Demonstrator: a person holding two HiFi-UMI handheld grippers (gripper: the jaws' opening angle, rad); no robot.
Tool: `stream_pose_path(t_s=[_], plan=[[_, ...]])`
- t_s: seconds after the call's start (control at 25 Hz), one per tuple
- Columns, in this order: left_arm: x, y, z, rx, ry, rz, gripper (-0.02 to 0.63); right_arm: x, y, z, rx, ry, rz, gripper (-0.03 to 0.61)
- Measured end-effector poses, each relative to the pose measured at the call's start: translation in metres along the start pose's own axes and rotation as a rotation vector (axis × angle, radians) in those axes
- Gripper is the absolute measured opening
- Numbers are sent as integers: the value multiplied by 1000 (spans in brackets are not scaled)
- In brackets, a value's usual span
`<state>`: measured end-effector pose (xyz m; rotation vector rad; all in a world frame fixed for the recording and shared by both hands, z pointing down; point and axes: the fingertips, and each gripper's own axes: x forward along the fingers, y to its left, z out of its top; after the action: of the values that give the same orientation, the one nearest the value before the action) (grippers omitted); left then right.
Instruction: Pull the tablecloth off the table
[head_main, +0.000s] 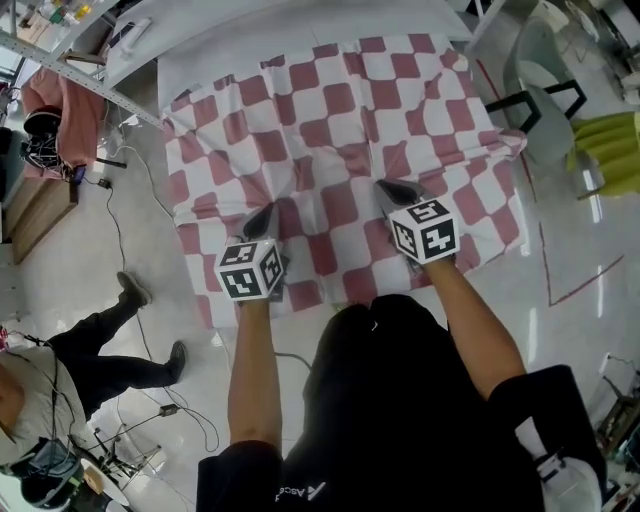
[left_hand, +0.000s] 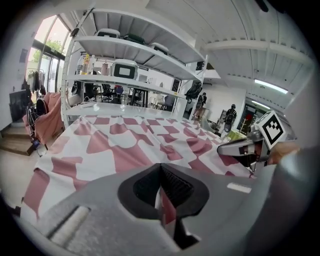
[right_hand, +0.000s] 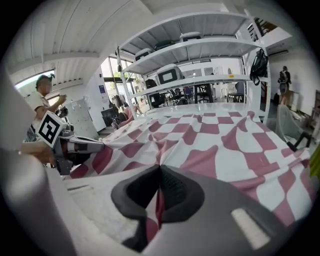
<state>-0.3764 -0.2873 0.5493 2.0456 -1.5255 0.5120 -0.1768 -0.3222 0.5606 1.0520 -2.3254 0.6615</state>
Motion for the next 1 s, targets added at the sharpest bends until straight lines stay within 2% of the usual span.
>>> stream_pose_path(t_s=[0.32,0.56,0.8,1.0], plan=[[-49,-14,1,-15,-133,-108,8,-33,52,-8,8,-87,49,5],[-88,-30,-3,-25,-227,-154,8,-63,75,-19,43,-140,120,5],[-131,-52,-11,-53,-324,-138,8,-113,87,-23,52,-230,190,5],[-177,-87,-26,-38,-395,-90,8,-168,101,-40,19,-307,255,5]])
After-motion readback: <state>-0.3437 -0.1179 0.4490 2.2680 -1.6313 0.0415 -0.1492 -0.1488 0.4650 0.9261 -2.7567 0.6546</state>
